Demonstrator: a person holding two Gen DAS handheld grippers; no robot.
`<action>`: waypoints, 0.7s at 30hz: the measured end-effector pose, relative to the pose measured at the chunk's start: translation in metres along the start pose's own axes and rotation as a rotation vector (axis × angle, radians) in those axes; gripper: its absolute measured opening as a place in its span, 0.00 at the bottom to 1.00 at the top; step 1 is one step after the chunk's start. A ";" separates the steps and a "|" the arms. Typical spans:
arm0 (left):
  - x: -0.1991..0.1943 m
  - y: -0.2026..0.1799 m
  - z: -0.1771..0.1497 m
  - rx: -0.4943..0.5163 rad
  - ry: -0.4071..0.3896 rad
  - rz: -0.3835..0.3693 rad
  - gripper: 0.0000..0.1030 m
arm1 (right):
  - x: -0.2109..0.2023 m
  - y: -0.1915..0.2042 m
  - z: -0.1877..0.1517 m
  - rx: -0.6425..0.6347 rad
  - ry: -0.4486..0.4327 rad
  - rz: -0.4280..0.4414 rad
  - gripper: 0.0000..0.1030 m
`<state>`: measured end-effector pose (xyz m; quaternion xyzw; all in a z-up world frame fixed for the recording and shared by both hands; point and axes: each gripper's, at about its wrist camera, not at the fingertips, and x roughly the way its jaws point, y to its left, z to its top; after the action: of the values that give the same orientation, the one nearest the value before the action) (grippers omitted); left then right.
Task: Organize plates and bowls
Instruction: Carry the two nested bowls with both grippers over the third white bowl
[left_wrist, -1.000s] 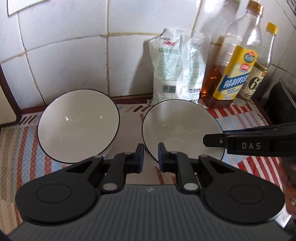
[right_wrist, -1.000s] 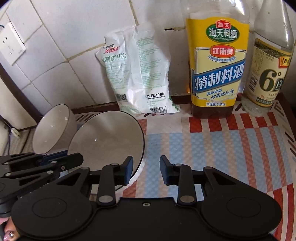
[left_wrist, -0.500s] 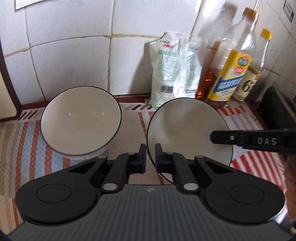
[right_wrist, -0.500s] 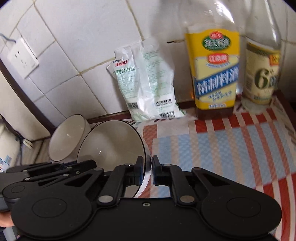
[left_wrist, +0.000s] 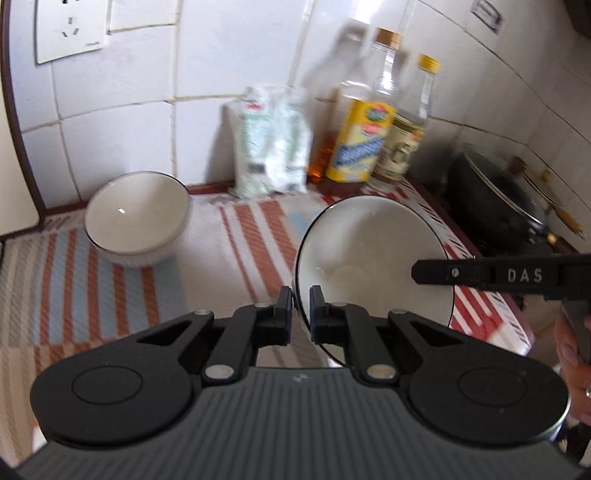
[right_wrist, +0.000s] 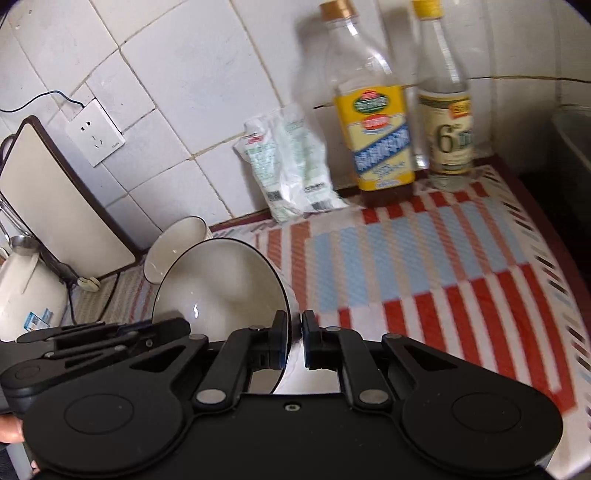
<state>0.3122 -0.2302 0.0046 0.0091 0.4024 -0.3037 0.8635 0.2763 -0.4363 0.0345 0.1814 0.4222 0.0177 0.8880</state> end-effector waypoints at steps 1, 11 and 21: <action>-0.002 -0.004 -0.001 0.011 0.002 -0.006 0.08 | -0.006 -0.001 -0.005 0.002 -0.003 -0.009 0.12; -0.004 -0.024 -0.020 0.060 0.058 -0.011 0.08 | -0.023 -0.013 -0.037 -0.001 0.009 -0.056 0.12; -0.001 -0.033 -0.028 0.098 0.087 0.006 0.09 | -0.015 0.004 -0.055 -0.124 -0.013 -0.159 0.12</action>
<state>0.2753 -0.2497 -0.0061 0.0658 0.4243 -0.3197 0.8446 0.2256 -0.4186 0.0146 0.0922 0.4276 -0.0280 0.8988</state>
